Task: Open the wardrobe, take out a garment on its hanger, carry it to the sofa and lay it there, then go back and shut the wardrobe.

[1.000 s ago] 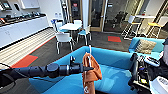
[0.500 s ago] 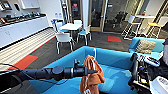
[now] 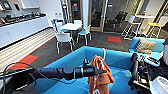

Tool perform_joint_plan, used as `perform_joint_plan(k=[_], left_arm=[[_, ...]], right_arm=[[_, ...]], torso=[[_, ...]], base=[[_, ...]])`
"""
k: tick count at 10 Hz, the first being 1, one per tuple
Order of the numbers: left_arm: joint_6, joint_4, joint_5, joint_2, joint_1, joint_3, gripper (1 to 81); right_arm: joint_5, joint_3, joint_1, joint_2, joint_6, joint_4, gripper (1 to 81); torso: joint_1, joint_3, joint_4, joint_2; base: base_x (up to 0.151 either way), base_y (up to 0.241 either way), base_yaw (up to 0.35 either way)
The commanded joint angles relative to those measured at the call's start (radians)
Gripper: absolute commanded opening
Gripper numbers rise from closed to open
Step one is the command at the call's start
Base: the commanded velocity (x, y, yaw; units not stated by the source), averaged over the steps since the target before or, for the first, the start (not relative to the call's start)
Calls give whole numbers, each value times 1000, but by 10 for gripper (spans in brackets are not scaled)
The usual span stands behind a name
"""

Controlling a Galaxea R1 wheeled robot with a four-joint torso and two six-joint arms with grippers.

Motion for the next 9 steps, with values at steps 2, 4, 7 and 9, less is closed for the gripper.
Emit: perform_joint_plan(k=[2, 4, 7, 9], left_arm=[[17, 31, -12, 49, -202, -6, 10], [18, 32, -12, -3, -204, -47, 10], [17, 32, -16, -70, -212, -95, 10], [17, 28, -15, -96, -230, -122, 10]], right_arm=[[-54, 8, 11, 15, -5, -8, 811], [-54, 8, 13, 14, -5, -8, 811], [-55, 8, 13, 15, -5, -10, 811], [-55, 8, 13, 15, -5, -8, 811]], torso=[[0, 0, 0, 0], [0, 0, 0, 0], [0, 0, 0, 0], [0, 0, 0, 0]], base=[[0, 0, 0], [0, 0, 0], [0, 0, 0], [0, 0, 0]])
